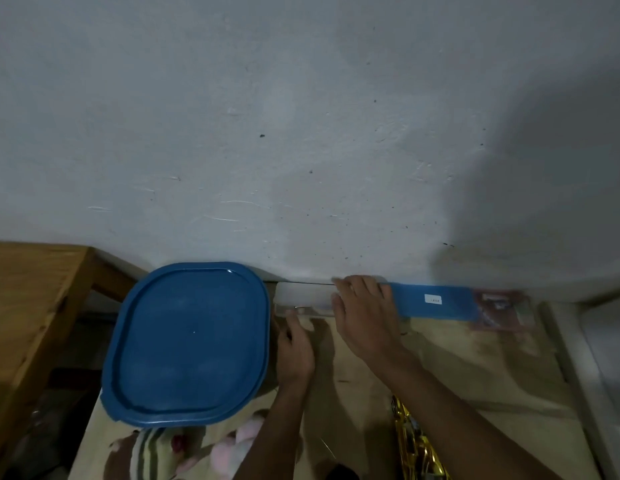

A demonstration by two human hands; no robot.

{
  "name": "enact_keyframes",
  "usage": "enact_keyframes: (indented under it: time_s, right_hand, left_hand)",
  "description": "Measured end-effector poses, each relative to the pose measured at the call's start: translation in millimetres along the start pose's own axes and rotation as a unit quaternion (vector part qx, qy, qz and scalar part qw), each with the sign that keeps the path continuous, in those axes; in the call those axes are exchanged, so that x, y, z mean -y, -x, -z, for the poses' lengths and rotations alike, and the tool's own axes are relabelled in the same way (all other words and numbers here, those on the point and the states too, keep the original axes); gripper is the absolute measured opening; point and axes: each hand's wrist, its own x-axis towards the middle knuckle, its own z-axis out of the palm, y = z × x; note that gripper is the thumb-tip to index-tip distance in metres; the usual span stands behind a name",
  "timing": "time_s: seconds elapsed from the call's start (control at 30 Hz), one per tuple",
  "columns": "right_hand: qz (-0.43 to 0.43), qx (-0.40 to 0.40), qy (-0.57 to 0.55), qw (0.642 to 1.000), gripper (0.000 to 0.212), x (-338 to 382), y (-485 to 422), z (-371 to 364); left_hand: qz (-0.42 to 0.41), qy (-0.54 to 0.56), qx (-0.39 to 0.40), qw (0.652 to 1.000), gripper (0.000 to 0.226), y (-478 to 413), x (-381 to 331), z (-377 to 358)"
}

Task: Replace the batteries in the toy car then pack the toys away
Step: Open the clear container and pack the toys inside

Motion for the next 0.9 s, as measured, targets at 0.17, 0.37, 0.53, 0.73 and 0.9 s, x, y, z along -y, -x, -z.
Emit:
enact_keyframes:
  time_s: [0.17,0.37,0.53,0.73,0.9]
  right_hand:
    - [-0.012,0.054,0.002,0.998,0.028,0,21,-17]
    - [-0.024,0.087,-0.004,0.996,0.045,2,19,-18]
    - [-0.02,0.101,0.007,0.995,0.056,-3,6,-23]
    - [-0.016,0.087,0.017,0.996,0.054,-4,6,-23]
    - [-0.019,0.115,-0.011,0.993,0.056,-5,7,-25]
  left_hand:
    - [-0.004,0.024,0.01,1.0,0.07,-1,-2,-1]
    - [-0.057,-0.017,-0.042,0.997,0.075,-15,1,-5]
    - [-0.053,-0.005,-0.038,0.998,0.084,-30,-3,-9]
    - [-0.044,-0.006,-0.032,0.999,0.083,-32,-6,-9]
    - [-0.04,-0.006,-0.014,0.999,0.083,-34,-6,-8]
